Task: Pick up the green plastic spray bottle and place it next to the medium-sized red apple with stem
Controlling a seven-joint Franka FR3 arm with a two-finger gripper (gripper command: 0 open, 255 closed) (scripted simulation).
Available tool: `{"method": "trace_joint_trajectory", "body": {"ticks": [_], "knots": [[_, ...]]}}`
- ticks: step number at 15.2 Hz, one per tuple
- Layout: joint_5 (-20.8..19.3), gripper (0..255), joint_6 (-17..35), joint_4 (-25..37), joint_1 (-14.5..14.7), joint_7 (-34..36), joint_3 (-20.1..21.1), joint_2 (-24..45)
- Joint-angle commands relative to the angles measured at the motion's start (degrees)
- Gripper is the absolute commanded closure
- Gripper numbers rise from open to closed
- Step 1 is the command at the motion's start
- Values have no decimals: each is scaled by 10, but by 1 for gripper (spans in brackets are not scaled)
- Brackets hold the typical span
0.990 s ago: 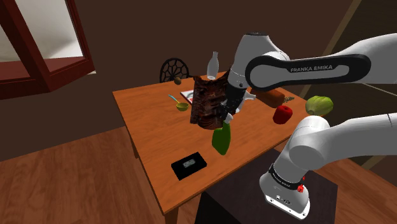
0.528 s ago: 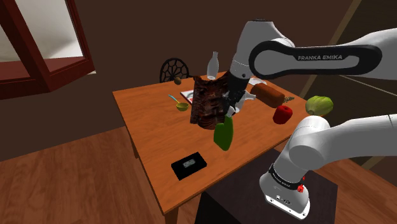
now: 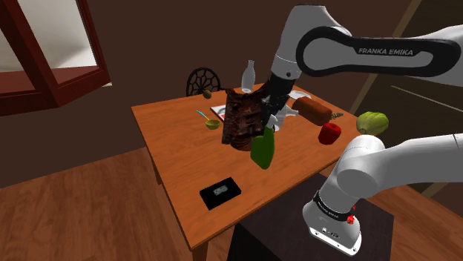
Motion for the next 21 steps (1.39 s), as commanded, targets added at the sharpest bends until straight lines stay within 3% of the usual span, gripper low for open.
{"method": "trace_joint_trajectory", "body": {"ticks": [1,21], "knots": [[-2,255,-16,19,-1,-1,-2,3],[-11,255,-156,198,-6,4,-11,42]]}}
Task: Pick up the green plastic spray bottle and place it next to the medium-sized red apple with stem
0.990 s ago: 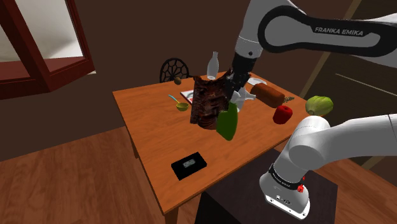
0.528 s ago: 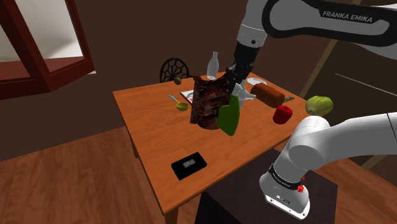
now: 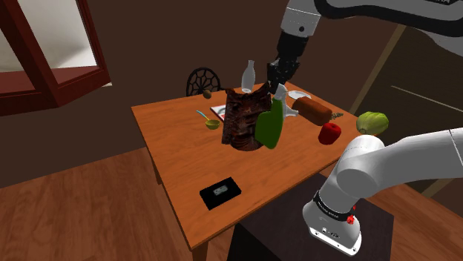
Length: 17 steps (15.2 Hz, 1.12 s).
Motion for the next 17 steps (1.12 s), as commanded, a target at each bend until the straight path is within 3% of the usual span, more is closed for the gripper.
{"method": "trace_joint_trajectory", "body": {"ticks": [1,17], "knots": [[0,255,-14,18,0,1,0,4],[-5,255,-124,190,-3,6,-4,66]]}}
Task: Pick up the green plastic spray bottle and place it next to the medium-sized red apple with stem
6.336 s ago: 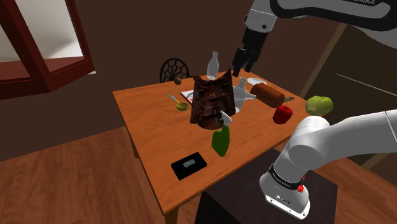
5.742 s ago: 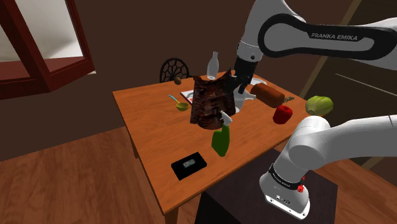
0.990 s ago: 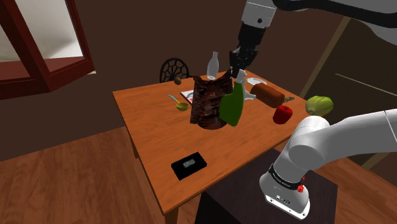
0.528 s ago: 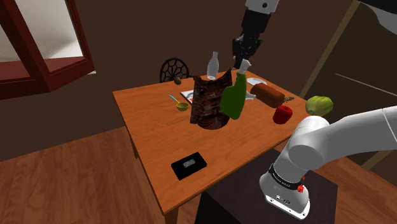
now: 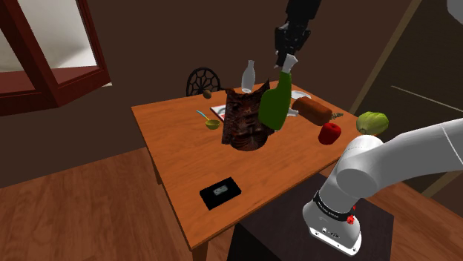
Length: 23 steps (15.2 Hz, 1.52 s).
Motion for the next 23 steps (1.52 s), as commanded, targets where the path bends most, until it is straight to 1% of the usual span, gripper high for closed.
{"method": "trace_joint_trajectory", "body": {"ticks": [1,3,8,13,18,23], "knots": [[0,255,-14,23,0,1,0,10],[-1,255,-26,44,-1,2,0,18],[-34,255,-33,35,-11,-70,-62,4],[-70,255,-38,41,-21,-142,-124,5],[-102,255,-39,62,-29,-215,-187,22],[-128,255,-37,99,-34,-291,-254,53]]}}
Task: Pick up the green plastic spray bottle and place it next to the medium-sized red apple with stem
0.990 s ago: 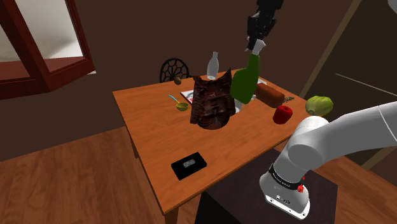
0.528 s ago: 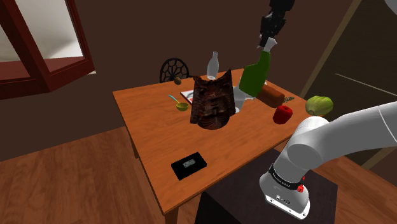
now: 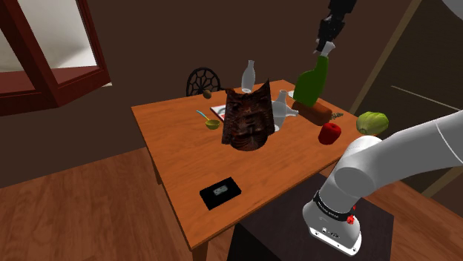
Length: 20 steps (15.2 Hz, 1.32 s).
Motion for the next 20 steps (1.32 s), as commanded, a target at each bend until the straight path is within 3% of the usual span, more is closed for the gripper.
{"method": "trace_joint_trajectory", "body": {"ticks": [1,8,13,17,19,20], "knots": [[-10,255,0,21,-1,-35,-30,17],[-17,255,4,107,1,-152,-141,97],[16,255,3,195,6,-253,-245,190],[103,255,-10,291,-11,-364,-358,312],[186,255,-32,355,-58,-433,-411,401],[231,255,-49,393,-100,-465,-423,448]]}}
